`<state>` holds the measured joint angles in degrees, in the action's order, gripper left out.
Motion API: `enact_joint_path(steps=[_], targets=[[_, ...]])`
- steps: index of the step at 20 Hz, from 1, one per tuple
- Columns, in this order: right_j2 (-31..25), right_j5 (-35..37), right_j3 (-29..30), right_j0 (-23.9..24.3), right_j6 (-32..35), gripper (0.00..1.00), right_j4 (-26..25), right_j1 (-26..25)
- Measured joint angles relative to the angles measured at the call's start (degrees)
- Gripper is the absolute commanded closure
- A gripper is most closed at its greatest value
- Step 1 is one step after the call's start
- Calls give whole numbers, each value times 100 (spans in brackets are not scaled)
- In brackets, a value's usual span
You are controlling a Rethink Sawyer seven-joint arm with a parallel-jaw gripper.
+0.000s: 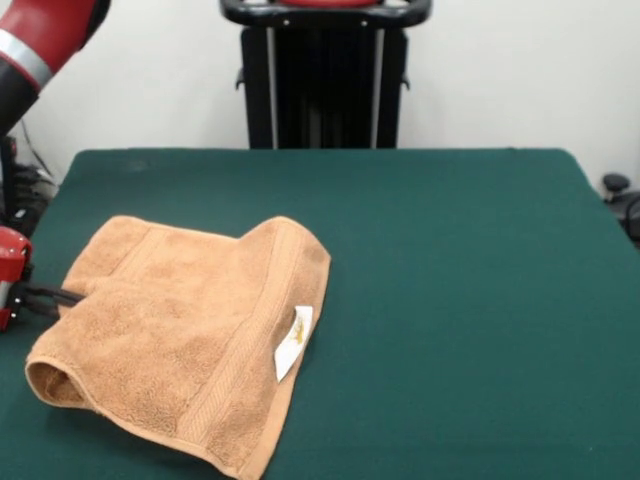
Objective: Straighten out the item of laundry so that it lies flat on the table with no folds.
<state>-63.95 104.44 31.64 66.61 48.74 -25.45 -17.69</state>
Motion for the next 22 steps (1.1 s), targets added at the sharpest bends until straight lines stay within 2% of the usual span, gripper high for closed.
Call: enact_joint_path(steps=[15,18,22], targets=[[28,-60,27,19,-2,100,115,-37],[149,-366,327,82,-2,100,97,124],[437,-1450,1263,240,-2,100,-167,746]])
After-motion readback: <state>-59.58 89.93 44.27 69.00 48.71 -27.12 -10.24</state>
